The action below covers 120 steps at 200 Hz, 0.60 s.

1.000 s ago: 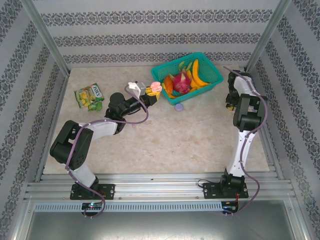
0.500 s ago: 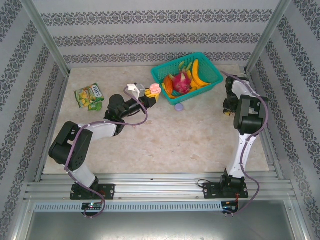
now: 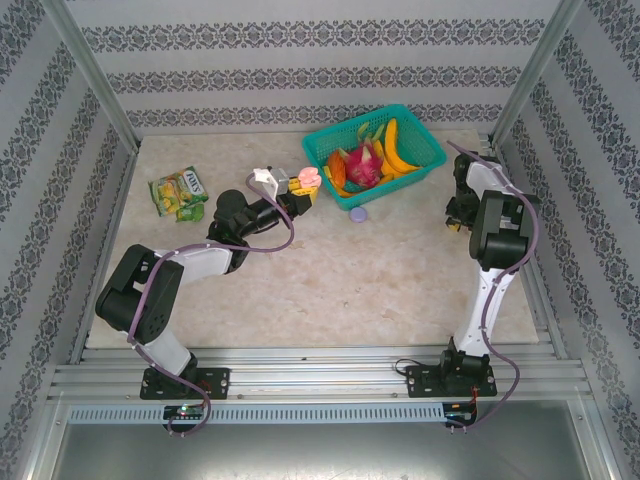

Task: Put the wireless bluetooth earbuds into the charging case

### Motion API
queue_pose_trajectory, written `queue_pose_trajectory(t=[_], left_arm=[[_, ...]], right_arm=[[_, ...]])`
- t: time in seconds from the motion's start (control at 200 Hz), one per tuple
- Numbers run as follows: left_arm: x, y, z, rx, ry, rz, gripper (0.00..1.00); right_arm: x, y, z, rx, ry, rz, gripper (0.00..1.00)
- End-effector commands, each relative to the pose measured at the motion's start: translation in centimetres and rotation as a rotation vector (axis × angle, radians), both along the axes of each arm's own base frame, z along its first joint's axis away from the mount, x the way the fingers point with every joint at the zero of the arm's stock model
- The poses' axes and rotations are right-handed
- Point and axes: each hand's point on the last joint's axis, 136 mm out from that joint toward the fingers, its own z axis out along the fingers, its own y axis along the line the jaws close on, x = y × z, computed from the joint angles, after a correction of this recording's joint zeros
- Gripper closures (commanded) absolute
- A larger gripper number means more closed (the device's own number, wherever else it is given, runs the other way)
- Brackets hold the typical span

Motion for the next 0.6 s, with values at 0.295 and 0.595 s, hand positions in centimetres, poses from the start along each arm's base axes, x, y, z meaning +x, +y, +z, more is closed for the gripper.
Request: queue_pose_trajectory(t=[0.295, 0.595], left_arm=[[-0.58, -0.34, 1.99, -0.032, -0.059, -0.013, 1.00], [-0.36, -0.47, 1.81, -0.032, -0.052, -0.015, 1.00]], right_arm=[[1.15, -1.68, 0.97, 0.009, -0.073, -0.077, 0.65], [1.04, -1.50, 0.50, 0.020, -0.072, -0.069, 0.75]])
